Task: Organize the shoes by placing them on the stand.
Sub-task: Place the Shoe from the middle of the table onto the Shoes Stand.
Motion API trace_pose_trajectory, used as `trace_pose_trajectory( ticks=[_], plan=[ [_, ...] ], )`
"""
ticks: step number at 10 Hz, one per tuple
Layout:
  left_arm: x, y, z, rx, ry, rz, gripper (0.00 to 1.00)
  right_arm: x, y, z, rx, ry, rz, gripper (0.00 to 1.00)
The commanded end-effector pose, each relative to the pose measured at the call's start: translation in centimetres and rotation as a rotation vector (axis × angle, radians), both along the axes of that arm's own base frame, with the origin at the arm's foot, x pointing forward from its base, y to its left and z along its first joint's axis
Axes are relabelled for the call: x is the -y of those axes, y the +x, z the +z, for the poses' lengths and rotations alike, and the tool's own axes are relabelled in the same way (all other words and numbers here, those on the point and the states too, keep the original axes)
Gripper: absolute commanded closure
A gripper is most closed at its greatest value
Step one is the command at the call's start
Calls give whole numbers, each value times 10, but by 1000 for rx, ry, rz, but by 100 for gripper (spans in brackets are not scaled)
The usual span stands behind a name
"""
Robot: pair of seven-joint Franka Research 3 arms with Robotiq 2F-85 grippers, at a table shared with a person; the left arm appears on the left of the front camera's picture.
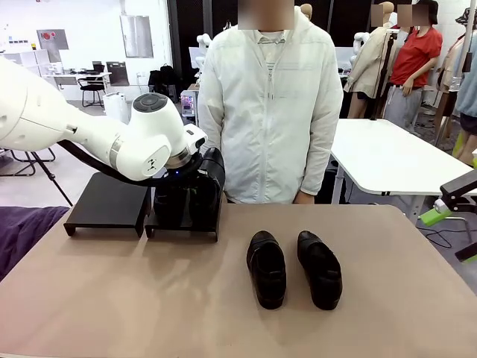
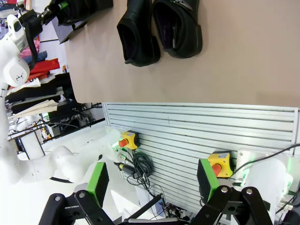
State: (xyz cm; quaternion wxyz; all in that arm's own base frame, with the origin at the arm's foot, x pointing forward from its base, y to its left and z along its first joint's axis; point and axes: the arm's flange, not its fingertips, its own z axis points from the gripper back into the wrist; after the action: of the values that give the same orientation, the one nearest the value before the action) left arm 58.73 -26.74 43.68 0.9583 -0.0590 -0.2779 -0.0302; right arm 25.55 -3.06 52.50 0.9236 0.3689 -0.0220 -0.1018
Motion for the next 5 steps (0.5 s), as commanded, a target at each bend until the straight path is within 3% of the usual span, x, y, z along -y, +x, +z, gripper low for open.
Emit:
trace_pose_trajectory(
  ticks=[1,5],
  plan=[
    [0,6,8,13,-14,8,3,-1,1,3,-3,17,-9,0],
    [-5,2,13,18,-33,67,0,-1,1,3,-3,17,-9,0]
  ],
)
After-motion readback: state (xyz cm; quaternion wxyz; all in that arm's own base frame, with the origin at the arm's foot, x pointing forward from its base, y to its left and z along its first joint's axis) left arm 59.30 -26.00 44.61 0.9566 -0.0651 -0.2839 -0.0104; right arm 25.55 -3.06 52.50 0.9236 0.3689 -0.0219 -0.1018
